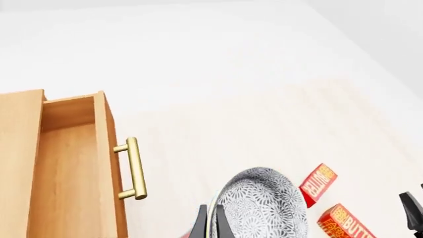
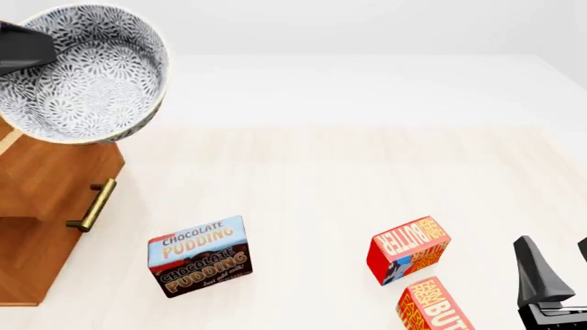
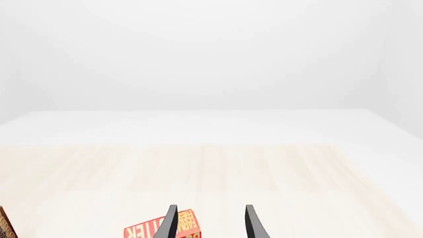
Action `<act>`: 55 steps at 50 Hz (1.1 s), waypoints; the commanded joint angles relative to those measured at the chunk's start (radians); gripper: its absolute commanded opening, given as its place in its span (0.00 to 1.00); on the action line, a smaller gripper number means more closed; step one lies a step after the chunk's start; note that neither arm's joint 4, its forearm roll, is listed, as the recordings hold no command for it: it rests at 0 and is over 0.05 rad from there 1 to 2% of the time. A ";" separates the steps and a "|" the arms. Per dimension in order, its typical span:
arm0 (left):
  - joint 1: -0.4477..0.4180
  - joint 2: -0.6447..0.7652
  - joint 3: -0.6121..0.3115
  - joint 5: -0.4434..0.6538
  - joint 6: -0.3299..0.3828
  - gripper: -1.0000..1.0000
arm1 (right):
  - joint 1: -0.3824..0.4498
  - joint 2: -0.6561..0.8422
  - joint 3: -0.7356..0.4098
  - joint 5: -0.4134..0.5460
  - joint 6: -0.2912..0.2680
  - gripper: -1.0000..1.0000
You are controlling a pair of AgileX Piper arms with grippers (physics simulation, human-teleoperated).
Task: Put the bowl in the top drawer of the cabinet.
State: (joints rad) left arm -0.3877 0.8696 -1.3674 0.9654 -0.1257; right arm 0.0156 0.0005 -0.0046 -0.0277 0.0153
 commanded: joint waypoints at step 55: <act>0.468 0.146 -0.102 -0.041 -0.322 0.00 | -0.001 0.000 0.000 -0.002 0.002 1.00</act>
State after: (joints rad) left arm 0.0077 0.9918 -1.4281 0.9138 -0.4213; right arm 0.0147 0.0005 -0.0046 -0.0297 0.0174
